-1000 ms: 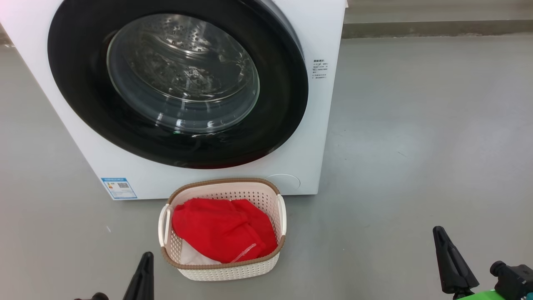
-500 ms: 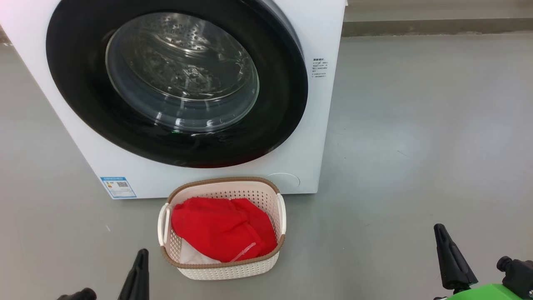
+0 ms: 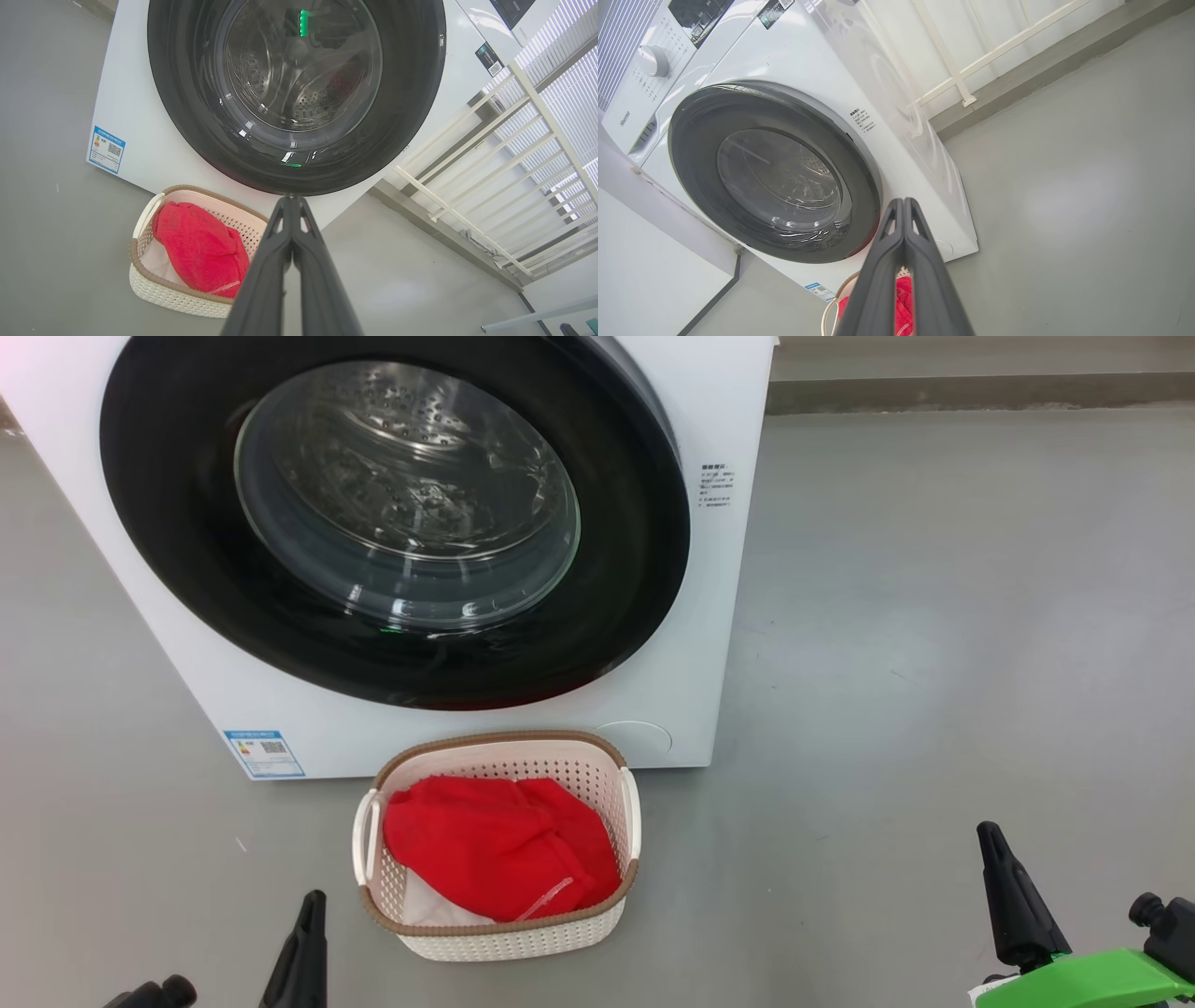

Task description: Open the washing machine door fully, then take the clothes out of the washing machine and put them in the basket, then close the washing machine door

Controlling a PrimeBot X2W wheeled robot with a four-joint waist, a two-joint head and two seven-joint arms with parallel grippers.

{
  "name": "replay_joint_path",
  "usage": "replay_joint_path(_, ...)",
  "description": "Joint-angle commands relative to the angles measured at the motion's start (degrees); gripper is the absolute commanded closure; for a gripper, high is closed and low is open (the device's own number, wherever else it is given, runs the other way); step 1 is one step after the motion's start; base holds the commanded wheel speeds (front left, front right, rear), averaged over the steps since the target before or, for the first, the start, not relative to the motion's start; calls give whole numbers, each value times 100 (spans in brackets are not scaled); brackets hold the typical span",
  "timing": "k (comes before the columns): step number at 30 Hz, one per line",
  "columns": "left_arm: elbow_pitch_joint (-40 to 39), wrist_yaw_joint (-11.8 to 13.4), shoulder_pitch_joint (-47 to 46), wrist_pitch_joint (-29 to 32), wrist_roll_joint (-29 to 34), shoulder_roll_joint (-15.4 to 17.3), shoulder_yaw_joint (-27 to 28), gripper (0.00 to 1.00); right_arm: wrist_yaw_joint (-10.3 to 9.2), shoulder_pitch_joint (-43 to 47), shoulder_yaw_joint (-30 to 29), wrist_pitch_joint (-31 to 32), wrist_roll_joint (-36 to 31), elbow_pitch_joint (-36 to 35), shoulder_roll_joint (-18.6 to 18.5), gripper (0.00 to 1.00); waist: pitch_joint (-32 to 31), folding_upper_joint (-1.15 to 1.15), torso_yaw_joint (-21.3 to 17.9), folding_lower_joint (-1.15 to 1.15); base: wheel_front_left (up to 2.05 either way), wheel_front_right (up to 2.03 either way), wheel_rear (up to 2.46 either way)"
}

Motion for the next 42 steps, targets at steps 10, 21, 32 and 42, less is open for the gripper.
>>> replay_joint_path(10,-11,-112,-334,180,-804,26,201,100,-11,-388,53,149,845,-17,-140,100,17,0,-5,0,0,0,0)
replay_joint_path(21,91,-152,-447,363,-1550,29,281,100,-13,-526,77,302,1628,89,-186,100,36,0,-10,0,0,0,0)
replay_joint_path(32,191,-192,-558,544,-2289,32,361,100,-15,-664,99,455,2402,195,-229,100,54,0,-15,0,0,0,0)
replay_joint_path(42,273,-224,-650,693,-2898,35,427,100,-16,-777,116,582,3038,282,-264,100,69,0,-20,0,0,0,0)
